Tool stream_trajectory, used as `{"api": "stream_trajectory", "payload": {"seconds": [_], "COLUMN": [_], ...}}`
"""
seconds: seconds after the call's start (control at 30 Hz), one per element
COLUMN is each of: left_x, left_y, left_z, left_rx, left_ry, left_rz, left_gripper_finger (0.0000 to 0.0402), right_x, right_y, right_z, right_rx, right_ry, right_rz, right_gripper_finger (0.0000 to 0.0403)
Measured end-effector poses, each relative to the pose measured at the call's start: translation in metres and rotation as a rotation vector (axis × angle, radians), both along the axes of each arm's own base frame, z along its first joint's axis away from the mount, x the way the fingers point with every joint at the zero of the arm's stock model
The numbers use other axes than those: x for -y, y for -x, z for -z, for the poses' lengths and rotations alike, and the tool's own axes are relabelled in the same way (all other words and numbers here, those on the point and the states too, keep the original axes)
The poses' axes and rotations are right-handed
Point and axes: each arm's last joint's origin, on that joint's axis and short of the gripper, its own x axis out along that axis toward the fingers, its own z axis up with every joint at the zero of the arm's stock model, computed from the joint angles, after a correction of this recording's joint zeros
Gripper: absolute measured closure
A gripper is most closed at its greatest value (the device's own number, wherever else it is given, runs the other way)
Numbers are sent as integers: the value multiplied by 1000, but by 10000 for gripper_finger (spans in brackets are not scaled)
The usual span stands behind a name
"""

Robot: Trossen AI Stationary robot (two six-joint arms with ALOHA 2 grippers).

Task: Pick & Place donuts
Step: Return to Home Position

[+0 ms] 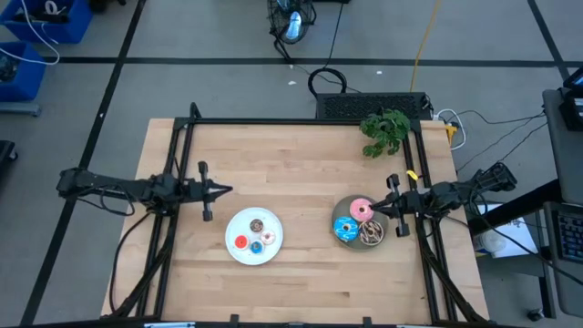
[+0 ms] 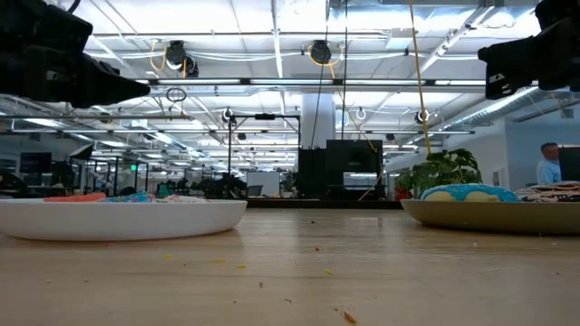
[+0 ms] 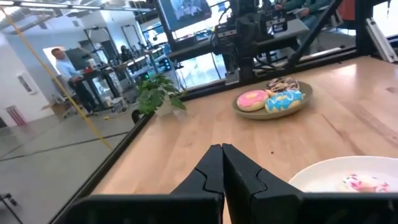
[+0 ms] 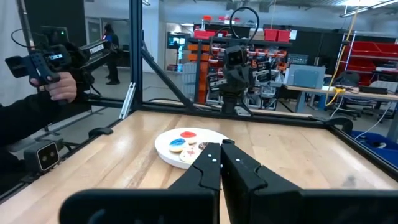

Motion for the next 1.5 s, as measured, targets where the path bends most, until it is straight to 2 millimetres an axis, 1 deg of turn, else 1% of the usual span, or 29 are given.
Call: {"api": "stream_trajectory", "payload": {"seconds": [0.47, 0.67, 0.77, 0.97, 1.27, 1.5], "left_x": [0, 0, 0, 0, 0, 0], "left_y": [0, 0, 0, 0, 0, 0], "left_z": [5, 5, 5, 3, 2, 2], "left_rx": [-50, -45, -46, -31, -18, -18], "left_ry": [3, 10, 8, 21, 38, 38], "left_rz": [10, 2, 1, 1, 1, 1], "left_gripper_finger": [398, 383, 387, 398, 354, 340], "right_x": [0, 0, 0, 0, 0, 0], "right_y": [0, 0, 0, 0, 0, 0], "right_z": [1, 1, 1, -2, -2, -3], "right_rx": [-9, -8, -4, 29, 30, 34], "right_ry": [3, 24, 56, 28, 28, 26], "right_rz": [7, 9, 0, -14, -13, -13], "right_gripper_finger": [403, 403, 403, 403, 403, 403]}}
